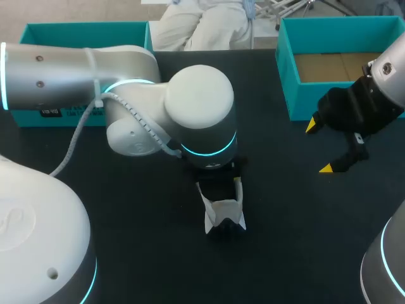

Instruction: Take the shoe out of the shoebox, open the shoe tongue, remove and reinsert the insole, then place the shoe into the shoebox

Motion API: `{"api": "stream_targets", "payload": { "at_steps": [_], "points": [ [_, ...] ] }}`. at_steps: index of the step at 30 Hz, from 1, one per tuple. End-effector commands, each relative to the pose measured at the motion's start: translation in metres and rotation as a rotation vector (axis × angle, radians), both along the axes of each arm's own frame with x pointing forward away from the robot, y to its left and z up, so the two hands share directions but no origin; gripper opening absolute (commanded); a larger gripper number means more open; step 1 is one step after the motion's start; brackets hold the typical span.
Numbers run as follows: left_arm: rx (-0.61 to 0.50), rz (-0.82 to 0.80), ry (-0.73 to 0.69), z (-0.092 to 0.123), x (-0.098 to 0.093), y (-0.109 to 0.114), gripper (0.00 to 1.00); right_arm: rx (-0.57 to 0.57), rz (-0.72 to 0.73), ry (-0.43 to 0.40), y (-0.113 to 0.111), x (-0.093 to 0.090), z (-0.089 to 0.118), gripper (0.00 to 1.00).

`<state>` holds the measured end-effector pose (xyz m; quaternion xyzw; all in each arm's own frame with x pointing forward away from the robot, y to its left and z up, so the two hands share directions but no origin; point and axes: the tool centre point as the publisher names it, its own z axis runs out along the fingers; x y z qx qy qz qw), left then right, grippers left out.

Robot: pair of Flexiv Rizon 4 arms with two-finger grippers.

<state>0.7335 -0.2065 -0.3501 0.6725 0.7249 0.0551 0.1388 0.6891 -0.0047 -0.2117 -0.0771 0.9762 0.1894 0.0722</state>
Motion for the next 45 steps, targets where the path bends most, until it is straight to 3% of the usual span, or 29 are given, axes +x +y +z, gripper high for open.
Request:
{"api": "stream_targets", "payload": {
  "at_steps": [1,14,28,34,35,36,37,38,43,45],
  "points": [
    [0.011,0.01,-0.014,-0.009,0.002,-0.007,1.0,-0.003,-0.001,0.0,0.001,0.0,-0.001,1.0],
    [0.002,0.007,-0.023,0.003,-0.006,-0.002,1.0,-0.003,-0.001,0.0,0.001,0.0,-0.001,1.0],
    [-0.041,0.013,-0.059,0.035,0.016,-0.007,1.0,-0.003,-0.001,0.0,0.001,0.0,-0.001,1.0],
    [-0.033,0.028,-0.066,0.038,0.028,-0.006,1.0,-0.003,-0.001,0.0,0.001,0.0,-0.001,1.0],
    [-0.034,0.03,-0.065,0.039,0.029,-0.006,0.88,-0.003,-0.001,0.0,0.001,0.0,-0.001,1.0],
    [-0.037,0.031,-0.06,0.04,0.029,-0.006,0.69,-0.003,-0.001,0.0,0.001,0.0,-0.001,1.0],
    [-0.039,0.03,-0.059,0.041,0.029,-0.005,0.39,-0.003,-0.001,0.0,0.001,0.0,-0.001,1.0],
    [-0.04,0.031,-0.059,0.041,0.028,-0.005,0.27,-0.003,-0.001,0.0,0.001,0.0,-0.001,1.0],
    [-0.048,0.022,-0.053,0.041,0.022,-0.005,0.16,-0.003,-0.001,0.0,0.001,0.0,-0.001,1.0],
    [-0.045,0.022,-0.039,0.04,0.02,-0.005,0.16,-0.003,-0.001,0.0,0.001,0.0,-0.001,1.0]
  ]
}}
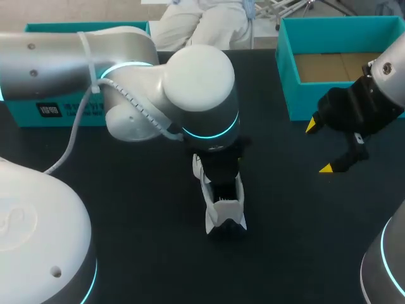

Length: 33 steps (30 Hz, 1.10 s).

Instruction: Take the shoe out of the shoebox, open the shoe tongue, remove and reinsert the insole, then place the shoe into the shoebox

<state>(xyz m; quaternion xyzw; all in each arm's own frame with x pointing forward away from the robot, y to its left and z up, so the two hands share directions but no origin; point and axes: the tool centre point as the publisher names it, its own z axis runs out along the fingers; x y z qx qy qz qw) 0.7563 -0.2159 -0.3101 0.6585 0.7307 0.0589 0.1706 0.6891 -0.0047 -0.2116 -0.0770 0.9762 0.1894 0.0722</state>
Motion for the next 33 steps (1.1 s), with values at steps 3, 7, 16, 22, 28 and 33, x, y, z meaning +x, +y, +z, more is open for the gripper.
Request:
{"api": "stream_targets", "payload": {
  "at_steps": [3,7,16,22,28,33],
  "points": [
    [-0.006,-0.004,0.031,-0.005,-0.008,0.005,0.18,-0.003,-0.001,0.0,0.001,0.0,-0.001,1.0],
    [-0.004,-0.005,0.055,-0.011,-0.016,0.007,0.17,-0.003,-0.001,0.0,0.001,0.0,-0.001,1.0],
    [0.003,0.004,0.077,-0.013,-0.02,0.01,0.19,-0.003,-0.001,0.0,0.001,0.0,-0.001,1.0],
    [-0.001,0.029,0.095,-0.012,-0.018,0.011,0.22,-0.003,-0.001,0.0,0.001,0.0,-0.001,1.0],
    [0.013,0.099,0.119,-0.024,-0.026,0.009,0.27,-0.003,-0.001,0.0,0.001,0.0,-0.001,1.0],
    [-0.016,0.355,0.115,-0.005,-0.023,0.013,0.32,-0.003,-0.001,0.0,0.001,0.0,-0.001,1.0]
  ]
}}
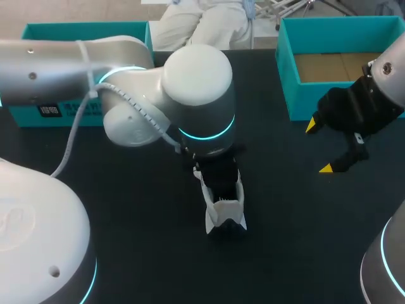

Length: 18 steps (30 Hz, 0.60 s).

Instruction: Take the shoe out of the shoebox, open the shoe tongue, remove and reinsert the insole, then place the shoe into the shoebox

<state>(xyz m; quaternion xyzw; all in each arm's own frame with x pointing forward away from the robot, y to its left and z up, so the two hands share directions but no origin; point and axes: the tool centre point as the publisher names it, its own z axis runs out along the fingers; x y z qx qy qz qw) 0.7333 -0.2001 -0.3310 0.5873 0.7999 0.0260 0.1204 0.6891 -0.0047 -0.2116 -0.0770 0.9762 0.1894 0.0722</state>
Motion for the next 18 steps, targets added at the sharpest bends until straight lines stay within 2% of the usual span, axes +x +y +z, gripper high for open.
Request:
{"api": "stream_targets", "payload": {
  "at_steps": [1,2,3,4,18],
  "points": [
    [0.01,0.297,-0.034,0.022,0.0,0.0,0.33,-0.002,-0.001,0.0,0.001,0.0,-0.001,1.0],
    [-0.021,0.408,-0.007,0.028,-0.001,0.005,0.38,-0.002,-0.001,0.0,0.001,0.0,-0.001,1.0],
    [-0.062,0.499,0.038,0.034,-0.003,0.01,0.55,-0.002,-0.001,0.0,0.001,0.0,-0.001,1.0],
    [-0.076,0.524,0.089,0.036,-0.009,0.015,1.0,-0.002,-0.001,0.0,0.001,0.0,-0.001,1.0],
    [-0.062,0.556,0.115,0.037,-0.012,0.017,1.0,-0.002,-0.001,0.0,0.001,0.0,-0.001,1.0]
  ]
}}
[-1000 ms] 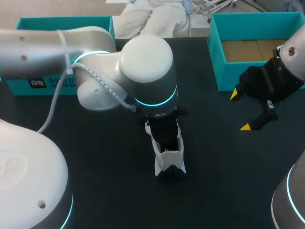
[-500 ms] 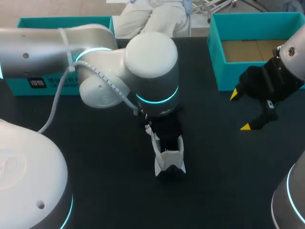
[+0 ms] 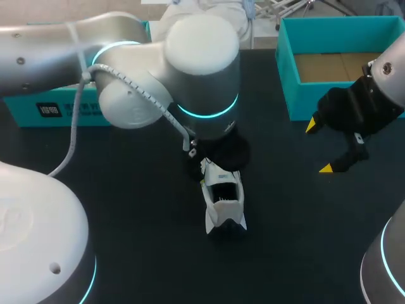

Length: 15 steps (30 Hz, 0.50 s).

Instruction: Take the shoe out of the shoebox, open the shoe tongue, remove and reinsert the insole, then place the shoe into the shoebox

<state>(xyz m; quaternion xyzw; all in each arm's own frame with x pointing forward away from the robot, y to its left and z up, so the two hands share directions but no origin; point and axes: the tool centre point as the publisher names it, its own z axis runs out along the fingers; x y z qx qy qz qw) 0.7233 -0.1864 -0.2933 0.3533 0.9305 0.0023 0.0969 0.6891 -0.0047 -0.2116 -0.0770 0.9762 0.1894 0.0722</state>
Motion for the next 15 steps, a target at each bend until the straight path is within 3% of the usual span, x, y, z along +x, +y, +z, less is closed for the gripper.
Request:
{"api": "stream_targets", "payload": {
  "at_steps": [1,7,12,15],
  "points": [
    [-0.003,0.081,0.047,0.001,-0.007,0.006,1.0,-0.002,-0.001,0.0,0.001,0.0,-0.001,1.0],
    [-0.116,0.373,0.199,0.02,-0.037,0.012,1.0,-0.002,-0.001,0.0,0.001,0.0,-0.001,1.0],
    [-0.149,0.437,0.24,0.023,-0.06,0.007,1.0,-0.002,-0.001,0.0,0.001,0.0,-0.001,1.0],
    [-0.153,0.439,0.241,0.015,-0.075,0.0,1.0,-0.002,-0.001,0.0,0.001,0.0,-0.001,1.0]
  ]
}}
